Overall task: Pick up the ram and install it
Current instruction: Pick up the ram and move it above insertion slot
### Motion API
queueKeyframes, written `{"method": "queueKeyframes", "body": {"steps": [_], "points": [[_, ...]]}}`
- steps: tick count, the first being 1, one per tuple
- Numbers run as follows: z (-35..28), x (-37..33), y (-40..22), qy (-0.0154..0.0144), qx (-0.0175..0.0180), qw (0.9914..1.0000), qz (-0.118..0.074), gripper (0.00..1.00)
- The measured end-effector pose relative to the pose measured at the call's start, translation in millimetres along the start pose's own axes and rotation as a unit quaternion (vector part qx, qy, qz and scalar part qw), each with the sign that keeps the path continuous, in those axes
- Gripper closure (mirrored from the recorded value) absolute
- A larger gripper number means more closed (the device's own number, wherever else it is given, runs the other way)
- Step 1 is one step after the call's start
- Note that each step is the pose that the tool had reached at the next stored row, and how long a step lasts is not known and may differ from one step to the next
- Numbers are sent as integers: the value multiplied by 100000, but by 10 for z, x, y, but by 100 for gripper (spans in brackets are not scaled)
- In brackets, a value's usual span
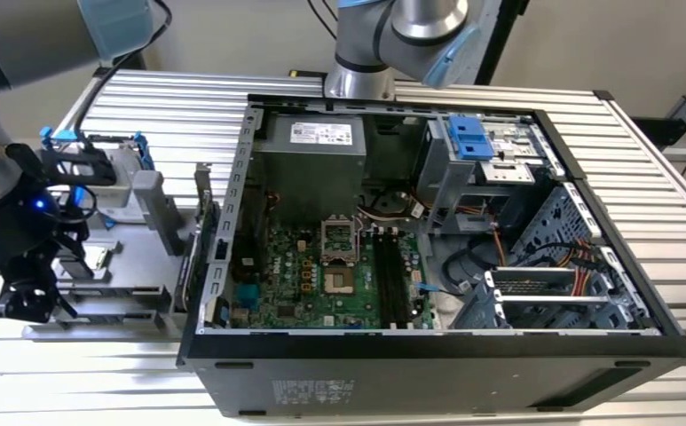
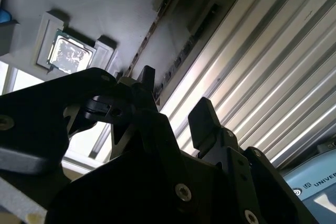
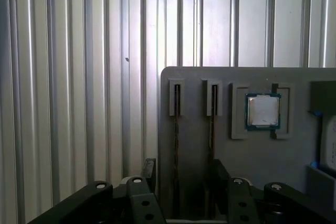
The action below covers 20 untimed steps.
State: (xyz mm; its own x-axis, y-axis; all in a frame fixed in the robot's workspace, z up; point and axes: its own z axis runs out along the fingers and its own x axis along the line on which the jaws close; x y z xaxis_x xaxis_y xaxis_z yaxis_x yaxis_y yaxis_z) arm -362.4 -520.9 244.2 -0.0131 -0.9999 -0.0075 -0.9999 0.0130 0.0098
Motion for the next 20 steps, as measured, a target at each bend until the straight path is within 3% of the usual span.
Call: {"method": "queueKeyframes", "body": {"steps": [20], "points": [[98,-12,-1,13,-9,100000,2,0]]}}
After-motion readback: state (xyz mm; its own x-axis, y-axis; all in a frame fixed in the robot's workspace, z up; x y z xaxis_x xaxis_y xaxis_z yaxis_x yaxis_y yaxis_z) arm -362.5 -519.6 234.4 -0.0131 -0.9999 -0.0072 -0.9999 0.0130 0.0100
